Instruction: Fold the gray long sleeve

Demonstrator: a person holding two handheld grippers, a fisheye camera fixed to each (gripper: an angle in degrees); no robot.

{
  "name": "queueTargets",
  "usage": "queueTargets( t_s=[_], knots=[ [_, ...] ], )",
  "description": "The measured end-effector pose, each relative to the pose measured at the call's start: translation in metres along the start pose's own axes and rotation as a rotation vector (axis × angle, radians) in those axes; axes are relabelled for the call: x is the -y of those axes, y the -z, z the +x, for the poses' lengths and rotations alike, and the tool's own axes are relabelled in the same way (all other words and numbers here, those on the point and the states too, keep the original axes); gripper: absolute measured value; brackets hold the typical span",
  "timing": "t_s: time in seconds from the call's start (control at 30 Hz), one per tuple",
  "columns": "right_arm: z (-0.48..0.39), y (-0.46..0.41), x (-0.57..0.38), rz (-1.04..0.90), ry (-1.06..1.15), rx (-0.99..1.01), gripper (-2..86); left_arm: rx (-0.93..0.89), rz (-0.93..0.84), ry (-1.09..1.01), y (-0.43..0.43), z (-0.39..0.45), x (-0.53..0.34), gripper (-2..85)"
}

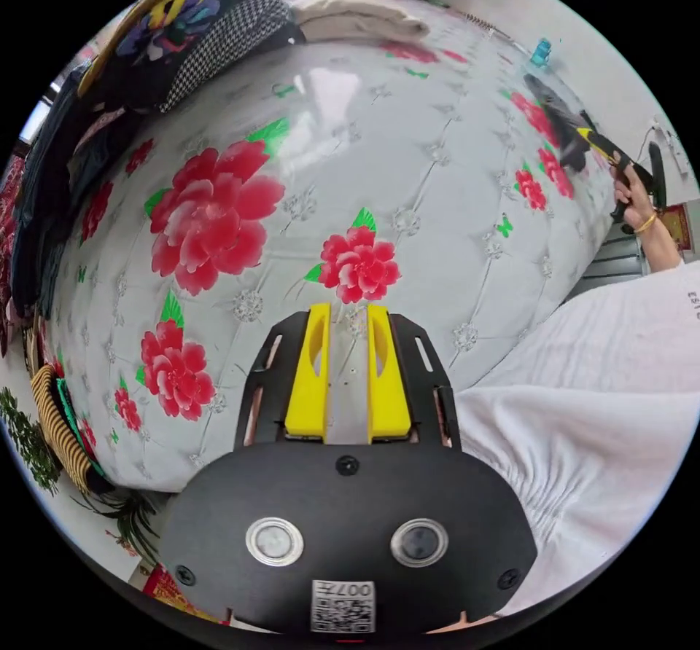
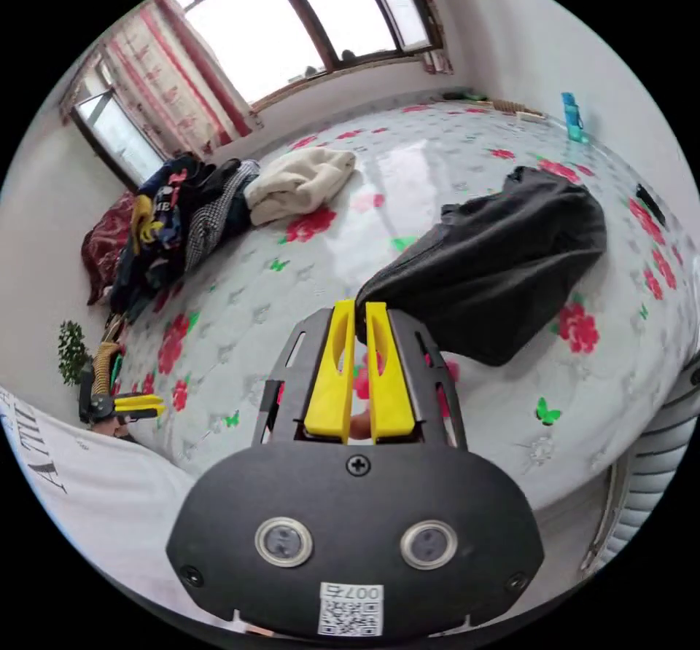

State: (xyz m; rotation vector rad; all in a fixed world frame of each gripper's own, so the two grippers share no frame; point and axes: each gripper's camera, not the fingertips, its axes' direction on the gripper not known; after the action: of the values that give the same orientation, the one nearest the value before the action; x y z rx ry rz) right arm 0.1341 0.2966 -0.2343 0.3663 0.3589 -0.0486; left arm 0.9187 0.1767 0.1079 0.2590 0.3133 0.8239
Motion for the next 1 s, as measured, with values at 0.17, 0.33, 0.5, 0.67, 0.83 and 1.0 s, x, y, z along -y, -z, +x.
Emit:
queueTargets(
  t_s=[0.17,0.33,0.5,0.67,0.83,1.0],
  knots=[
    [-0.169,-0.001,0.006,-0.186,0.508,0.500,0.0,-0.045,0.336,-0.179,0.105,0.014,-0.020,13.6],
    [-0.267,0.038,-0.001,-0.211,0.841,0.766,0.1,0.112,0.560,-0.537,0.220,0.015,-0.072,15.3],
    [-0.318,0.065,0.001,-0.192,0.916,0.887,0.9,-0.031,0.655,-0.690,0.268,-0.018,-0.100,8.0],
    [-0.306,0.096,0.004,0.064,0.678,0.661,4.3,-0.214,0.718,-0.493,0.312,-0.094,-0.110,3.4],
    [-0.285,0.107,-0.038,0.127,0.469,0.518,6.9,-0.351,0.808,-0.181,0.356,-0.186,-0.129,2.4],
    [-0.345,0.093,-0.094,0.107,0.528,0.516,8.7,-0.475,0.914,-0.092,0.407,-0.226,-0.143,2.3]
  ],
)
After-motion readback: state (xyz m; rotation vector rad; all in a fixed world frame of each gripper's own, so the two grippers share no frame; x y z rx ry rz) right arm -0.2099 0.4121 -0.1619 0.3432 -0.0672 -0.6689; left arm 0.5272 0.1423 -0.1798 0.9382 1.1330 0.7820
